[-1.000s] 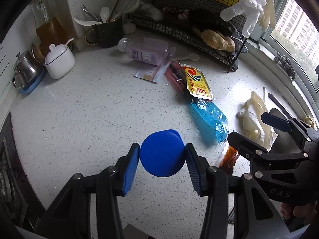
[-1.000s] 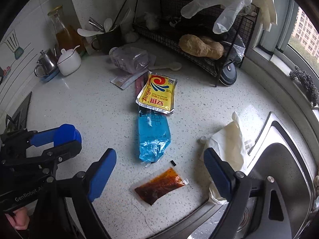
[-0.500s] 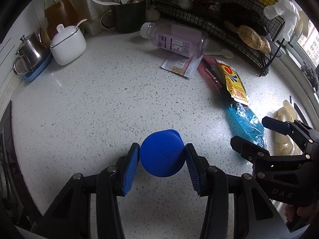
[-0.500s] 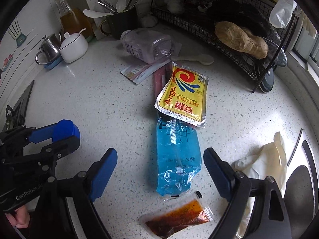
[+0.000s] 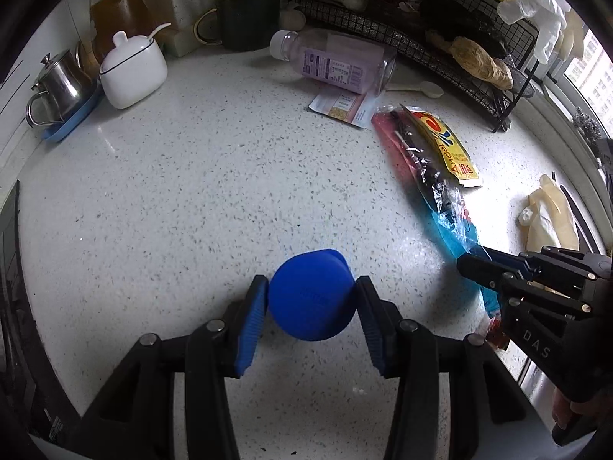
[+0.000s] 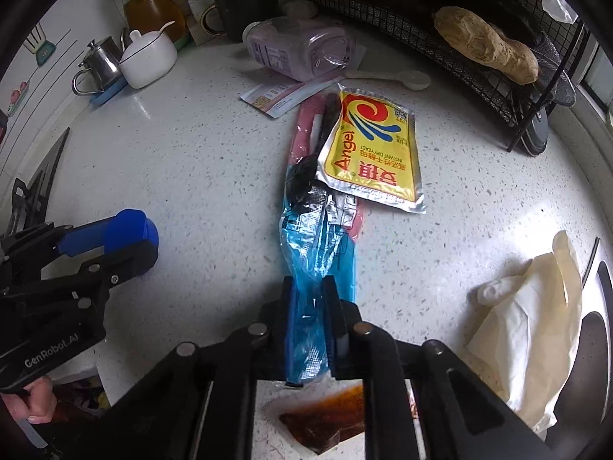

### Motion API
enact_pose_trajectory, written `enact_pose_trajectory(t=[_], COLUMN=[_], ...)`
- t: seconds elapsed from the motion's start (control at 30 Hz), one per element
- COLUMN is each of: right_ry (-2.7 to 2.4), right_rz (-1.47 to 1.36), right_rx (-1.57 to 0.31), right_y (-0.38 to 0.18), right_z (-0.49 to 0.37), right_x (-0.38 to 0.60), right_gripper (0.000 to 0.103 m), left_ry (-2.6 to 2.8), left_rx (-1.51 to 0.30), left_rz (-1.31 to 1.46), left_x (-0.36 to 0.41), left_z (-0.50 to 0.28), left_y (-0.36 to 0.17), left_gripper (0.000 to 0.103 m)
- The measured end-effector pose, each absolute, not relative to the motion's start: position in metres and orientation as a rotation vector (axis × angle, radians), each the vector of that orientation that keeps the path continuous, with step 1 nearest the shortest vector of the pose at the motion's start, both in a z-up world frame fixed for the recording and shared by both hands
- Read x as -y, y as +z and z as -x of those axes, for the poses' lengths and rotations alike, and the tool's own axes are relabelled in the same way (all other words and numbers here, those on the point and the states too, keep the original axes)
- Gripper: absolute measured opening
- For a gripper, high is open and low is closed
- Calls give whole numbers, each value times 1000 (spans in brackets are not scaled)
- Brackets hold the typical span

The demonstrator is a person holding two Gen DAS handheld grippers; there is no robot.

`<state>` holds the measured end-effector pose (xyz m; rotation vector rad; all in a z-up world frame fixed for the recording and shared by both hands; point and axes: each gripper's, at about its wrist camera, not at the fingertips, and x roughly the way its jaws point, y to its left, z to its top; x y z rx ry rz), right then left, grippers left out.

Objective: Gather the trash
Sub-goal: 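Grasp the blue plastic packet with the right tool while the left holds the cap, then carry the cap and packet down into the cabinet above the red bucket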

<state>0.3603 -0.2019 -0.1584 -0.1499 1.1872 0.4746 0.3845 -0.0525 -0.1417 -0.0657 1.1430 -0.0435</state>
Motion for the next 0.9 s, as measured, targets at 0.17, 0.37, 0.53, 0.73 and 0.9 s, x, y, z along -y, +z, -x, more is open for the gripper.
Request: enact_pose_trajectory(t=[0.17,0.37,0.53,0.73,0.9], right_ry=[497,514,516,520,539], right_rz=[140,135,132,132,144], right_rx=[-1155,-1082,-1042,-1016,-1004], right_y=[-141,-115,-98,-87,-84], right_z=[-330,-291,-246,-204,-167], right_x=[203,203,208,200,191], right_gripper=[6,5,5,5,5], left_ry=[-47,-62,-64,-57,-33], left_rx=[-1122,-1097,-1063,-1038,-1031], left_rz=[80,112,93,97,109], left_x=[46,35,27,17,7], left_z=[-356,-313,-269,-218,-171], left_y=[-127,-111,-95,-80,-74], left_gripper=[44,44,44,44,44])
